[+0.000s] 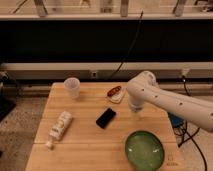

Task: Push the eraser across the table

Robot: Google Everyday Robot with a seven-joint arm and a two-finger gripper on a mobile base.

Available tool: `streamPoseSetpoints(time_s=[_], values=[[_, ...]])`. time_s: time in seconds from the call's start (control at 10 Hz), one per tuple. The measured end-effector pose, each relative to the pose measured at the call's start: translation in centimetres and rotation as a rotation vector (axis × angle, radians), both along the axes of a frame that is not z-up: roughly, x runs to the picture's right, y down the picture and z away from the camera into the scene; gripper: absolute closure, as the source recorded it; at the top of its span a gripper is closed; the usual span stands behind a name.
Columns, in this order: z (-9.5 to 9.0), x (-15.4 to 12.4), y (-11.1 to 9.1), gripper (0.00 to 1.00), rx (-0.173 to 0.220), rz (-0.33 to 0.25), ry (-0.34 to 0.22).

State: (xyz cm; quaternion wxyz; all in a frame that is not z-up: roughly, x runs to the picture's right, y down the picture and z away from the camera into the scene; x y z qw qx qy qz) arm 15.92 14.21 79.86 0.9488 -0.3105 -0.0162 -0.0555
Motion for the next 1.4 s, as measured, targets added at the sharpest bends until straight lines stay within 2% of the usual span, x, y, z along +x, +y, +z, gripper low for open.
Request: streamPoseSetpoints(time_s=[0.3, 0.4, 0.8, 1.2, 1.4], values=[[1.2, -0.5, 0.3, 0.94, -0.009, -0.006, -0.006], [1.6, -0.4, 0.5, 0.99, -0.011, -0.009, -0.003], [4.8, -2.6, 0.1, 1.0, -0.037, -0.05, -0.01], [6.3, -5.3, 0.7, 1.0, -0.057, -0.111, -0.031], [6.9, -8.2, 1.2, 1.0, -0.068, -0.154, -0.062]])
